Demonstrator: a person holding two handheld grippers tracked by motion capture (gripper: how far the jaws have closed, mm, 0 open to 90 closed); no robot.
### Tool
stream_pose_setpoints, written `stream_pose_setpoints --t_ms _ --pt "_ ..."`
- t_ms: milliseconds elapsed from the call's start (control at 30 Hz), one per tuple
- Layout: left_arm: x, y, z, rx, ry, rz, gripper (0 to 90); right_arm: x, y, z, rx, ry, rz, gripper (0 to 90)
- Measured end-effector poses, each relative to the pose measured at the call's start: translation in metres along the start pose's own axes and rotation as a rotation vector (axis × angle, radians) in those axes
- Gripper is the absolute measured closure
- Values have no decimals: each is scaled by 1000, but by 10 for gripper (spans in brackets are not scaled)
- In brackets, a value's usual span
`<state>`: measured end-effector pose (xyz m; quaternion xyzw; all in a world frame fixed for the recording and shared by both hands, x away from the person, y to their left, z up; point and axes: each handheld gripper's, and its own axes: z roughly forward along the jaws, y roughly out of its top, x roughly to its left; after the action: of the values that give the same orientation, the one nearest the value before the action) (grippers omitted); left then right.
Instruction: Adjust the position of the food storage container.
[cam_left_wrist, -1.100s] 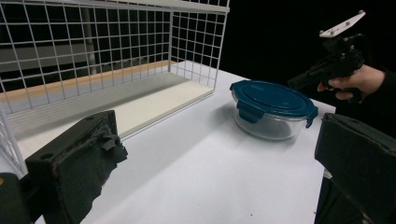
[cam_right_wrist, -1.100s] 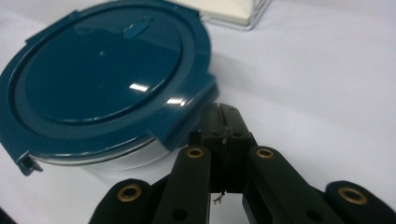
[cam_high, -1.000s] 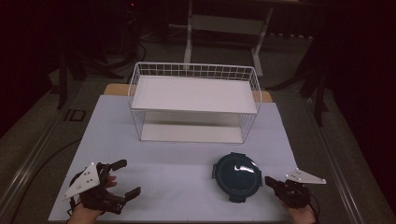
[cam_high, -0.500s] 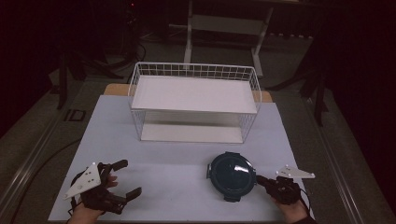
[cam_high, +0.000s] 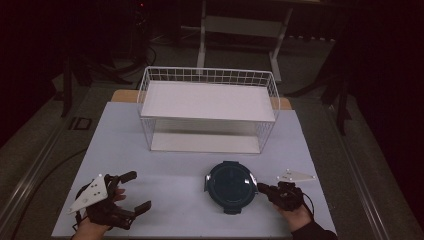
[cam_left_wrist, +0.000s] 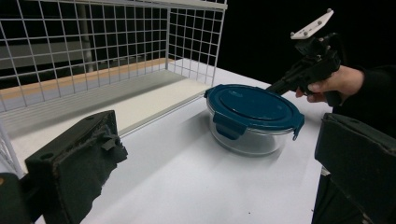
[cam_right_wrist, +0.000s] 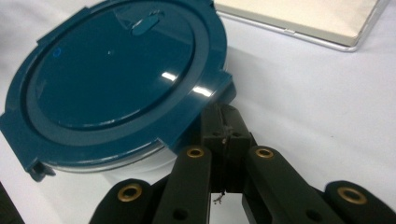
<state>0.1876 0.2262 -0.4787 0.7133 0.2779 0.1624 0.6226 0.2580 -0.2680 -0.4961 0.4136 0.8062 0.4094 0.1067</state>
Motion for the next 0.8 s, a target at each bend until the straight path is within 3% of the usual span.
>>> stream_pose_setpoints --t_ms 267,500,800 --pt "-1 0 0 1 -3 -1 4 4 0 -3 -2 -9 -22 900" --pt "-1 -1 3 9 -6 -1 4 5 3 1 -3 10 -10 900" --pt "-1 -1 3 11 -12 -3 4 23 13 15 3 51 -52 900"
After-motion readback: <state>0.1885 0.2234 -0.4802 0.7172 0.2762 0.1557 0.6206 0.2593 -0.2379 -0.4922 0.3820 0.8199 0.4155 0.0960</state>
